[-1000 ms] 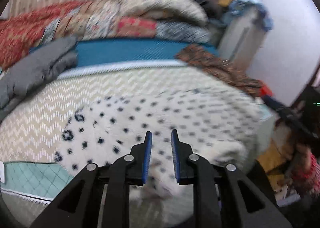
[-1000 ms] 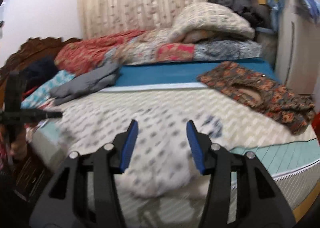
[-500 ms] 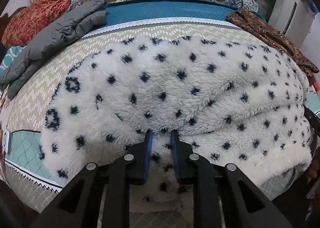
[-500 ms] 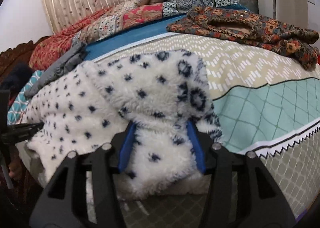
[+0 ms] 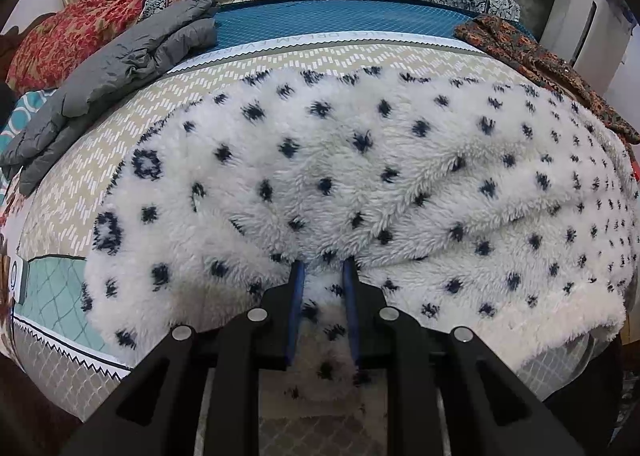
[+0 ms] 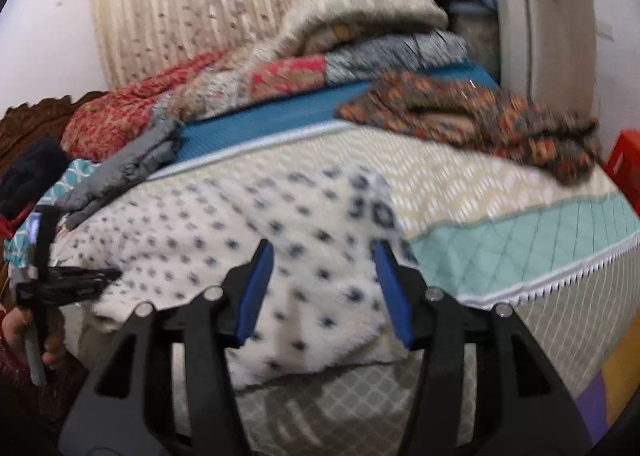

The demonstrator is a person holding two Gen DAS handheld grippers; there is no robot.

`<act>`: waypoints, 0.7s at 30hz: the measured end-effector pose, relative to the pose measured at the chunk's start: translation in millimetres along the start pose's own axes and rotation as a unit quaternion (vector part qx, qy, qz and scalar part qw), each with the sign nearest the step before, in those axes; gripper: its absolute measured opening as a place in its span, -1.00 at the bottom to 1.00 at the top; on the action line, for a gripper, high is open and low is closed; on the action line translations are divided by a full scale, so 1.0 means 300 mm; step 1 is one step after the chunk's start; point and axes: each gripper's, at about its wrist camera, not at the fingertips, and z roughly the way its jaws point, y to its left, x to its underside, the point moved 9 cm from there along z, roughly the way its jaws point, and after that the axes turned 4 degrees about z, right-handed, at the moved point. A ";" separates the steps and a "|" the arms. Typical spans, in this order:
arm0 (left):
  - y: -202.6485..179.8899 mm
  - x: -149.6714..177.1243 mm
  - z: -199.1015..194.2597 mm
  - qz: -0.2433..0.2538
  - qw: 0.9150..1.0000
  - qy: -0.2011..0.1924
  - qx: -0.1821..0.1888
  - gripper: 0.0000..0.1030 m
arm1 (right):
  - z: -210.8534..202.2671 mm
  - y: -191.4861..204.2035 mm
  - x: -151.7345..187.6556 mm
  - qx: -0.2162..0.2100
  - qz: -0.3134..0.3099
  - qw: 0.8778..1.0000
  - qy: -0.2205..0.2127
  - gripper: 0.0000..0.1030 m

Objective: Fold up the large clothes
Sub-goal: 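Fold the hem over the garment with both grippers and release, then press the folded fleece flat with both grippers and pull back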

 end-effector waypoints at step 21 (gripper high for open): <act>-0.011 0.026 -0.015 0.003 1.000 -0.007 -0.013 -0.10 | 0.070 0.046 0.159 -0.002 0.021 0.997 0.073 0.32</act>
